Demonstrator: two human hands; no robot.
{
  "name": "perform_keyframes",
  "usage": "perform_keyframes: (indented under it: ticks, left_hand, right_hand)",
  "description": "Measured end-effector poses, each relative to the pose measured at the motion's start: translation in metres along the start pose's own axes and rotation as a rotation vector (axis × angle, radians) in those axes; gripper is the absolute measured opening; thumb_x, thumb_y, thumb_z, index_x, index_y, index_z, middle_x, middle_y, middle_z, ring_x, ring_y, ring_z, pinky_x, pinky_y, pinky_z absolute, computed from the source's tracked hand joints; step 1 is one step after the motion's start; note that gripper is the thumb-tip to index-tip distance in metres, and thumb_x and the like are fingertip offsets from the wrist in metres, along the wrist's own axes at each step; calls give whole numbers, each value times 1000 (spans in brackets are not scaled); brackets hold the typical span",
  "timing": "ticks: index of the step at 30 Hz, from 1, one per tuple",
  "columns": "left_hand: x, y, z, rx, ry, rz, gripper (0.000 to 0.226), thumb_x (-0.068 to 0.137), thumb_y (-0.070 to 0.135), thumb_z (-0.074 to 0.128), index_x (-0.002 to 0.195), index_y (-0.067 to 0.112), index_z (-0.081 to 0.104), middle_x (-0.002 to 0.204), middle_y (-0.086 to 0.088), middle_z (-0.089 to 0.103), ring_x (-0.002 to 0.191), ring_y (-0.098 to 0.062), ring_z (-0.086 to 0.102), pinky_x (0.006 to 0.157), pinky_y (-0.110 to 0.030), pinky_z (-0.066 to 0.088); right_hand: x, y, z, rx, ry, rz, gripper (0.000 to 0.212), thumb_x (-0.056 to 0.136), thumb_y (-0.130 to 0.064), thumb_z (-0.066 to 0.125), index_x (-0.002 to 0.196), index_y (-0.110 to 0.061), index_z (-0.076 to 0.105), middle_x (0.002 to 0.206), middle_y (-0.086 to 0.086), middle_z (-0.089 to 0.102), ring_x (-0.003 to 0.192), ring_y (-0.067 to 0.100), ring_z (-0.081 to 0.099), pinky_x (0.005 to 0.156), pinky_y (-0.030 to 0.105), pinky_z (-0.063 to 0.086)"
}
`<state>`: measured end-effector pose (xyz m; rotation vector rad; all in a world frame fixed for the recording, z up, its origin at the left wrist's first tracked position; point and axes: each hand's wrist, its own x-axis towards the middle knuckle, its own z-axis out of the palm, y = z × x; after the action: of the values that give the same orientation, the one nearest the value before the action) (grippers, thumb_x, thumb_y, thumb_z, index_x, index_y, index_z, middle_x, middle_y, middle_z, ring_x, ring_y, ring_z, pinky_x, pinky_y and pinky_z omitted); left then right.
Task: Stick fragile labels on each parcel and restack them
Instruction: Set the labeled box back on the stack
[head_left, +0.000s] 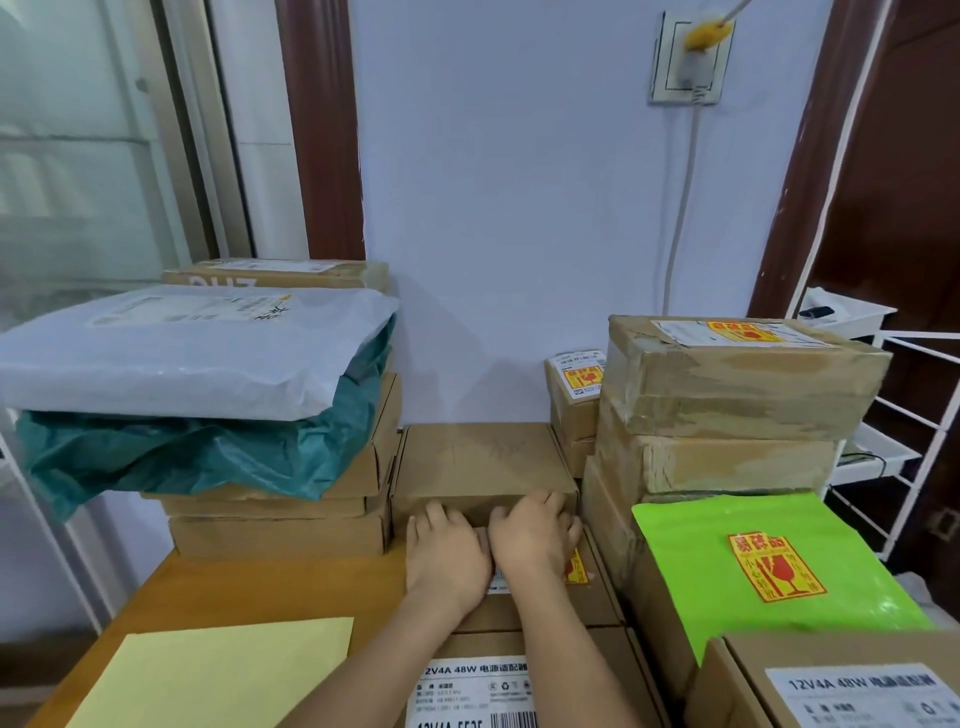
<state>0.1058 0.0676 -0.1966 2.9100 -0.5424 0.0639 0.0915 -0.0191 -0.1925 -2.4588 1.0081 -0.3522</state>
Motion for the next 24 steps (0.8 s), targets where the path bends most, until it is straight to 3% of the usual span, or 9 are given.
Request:
perform_keyframes:
  ticks: [8,17,21,24]
  left_hand:
    - [-4,0,4,19,-9,-9,68,100,46,18,150,1,10,157,-13,-1,145,-28,3,120,-40,1]
    - [-5,-1,4,-6,-14,-24,73,99,53,19,151,3,7,158,-9,-6,146,-25,-3,119,-39,-1]
    - [-5,0,4,-18,-12,-24,75,98,55,19,151,3,7,159,-8,-7,147,-24,-5,119,-39,-1]
    - [-6,-1,3,-19,-9,-21,75,98,54,19,151,3,6,159,-9,-8,147,-24,-6,118,-39,-2]
  right_hand:
    - [-3,-2,-3,38,6,2,47,94,-32,42,134,-8,40,139,8,38,131,28,37,119,47,5]
    - [-3,0,-4,132,53,-16,43,93,-27,42,130,-7,45,136,9,42,128,28,41,119,43,8]
    - [-1,1,-4,143,96,10,45,91,-29,45,130,-7,43,139,11,36,132,28,34,118,45,10]
    - [3,2,-3,154,170,-5,45,90,-29,48,129,-6,42,141,13,34,132,28,30,114,41,21]
